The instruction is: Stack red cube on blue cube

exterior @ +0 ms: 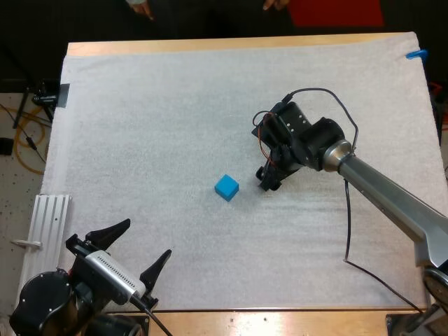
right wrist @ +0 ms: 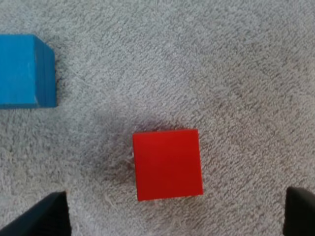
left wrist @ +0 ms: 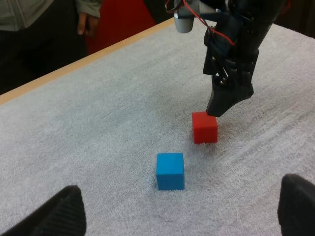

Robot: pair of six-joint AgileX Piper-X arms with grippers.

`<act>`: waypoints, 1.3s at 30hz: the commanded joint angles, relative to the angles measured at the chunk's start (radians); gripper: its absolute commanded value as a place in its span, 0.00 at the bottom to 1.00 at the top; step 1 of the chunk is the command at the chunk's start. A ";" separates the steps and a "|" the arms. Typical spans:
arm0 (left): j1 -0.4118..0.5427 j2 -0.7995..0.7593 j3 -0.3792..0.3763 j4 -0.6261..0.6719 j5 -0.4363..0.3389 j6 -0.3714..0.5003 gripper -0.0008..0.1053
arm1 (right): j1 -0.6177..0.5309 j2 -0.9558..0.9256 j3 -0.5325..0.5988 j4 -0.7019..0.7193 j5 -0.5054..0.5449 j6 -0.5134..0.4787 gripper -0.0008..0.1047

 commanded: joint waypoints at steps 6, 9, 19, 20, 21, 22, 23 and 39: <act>-0.002 0.001 -0.005 -0.012 0.001 0.005 0.73 | -0.003 0.044 -0.008 -0.042 -0.009 -0.013 0.72; -0.002 0.001 -0.005 -0.012 0.001 0.005 0.73 | -0.006 0.078 -0.008 -0.051 0.006 -0.013 0.71; -0.002 0.001 -0.005 -0.010 0.001 0.005 0.73 | -0.060 0.163 -0.008 -0.057 -0.094 0.007 0.71; -0.002 0.001 -0.005 -0.010 0.001 0.005 0.73 | -0.060 0.166 -0.008 -0.057 -0.103 0.004 0.71; -0.002 0.001 -0.005 -0.010 0.001 0.005 0.73 | -0.061 0.173 -0.008 -0.059 -0.108 0.001 0.71; -0.002 0.001 -0.005 -0.010 0.001 0.005 0.73 | -0.061 0.182 -0.008 -0.061 -0.108 -0.003 0.71; -0.002 0.001 -0.005 -0.010 0.001 0.005 0.73 | -0.061 0.185 -0.008 -0.064 -0.108 -0.007 0.71; -0.002 0.001 -0.005 -0.010 0.001 0.005 0.73 | -0.050 0.162 -0.030 -0.048 -0.107 -0.015 0.10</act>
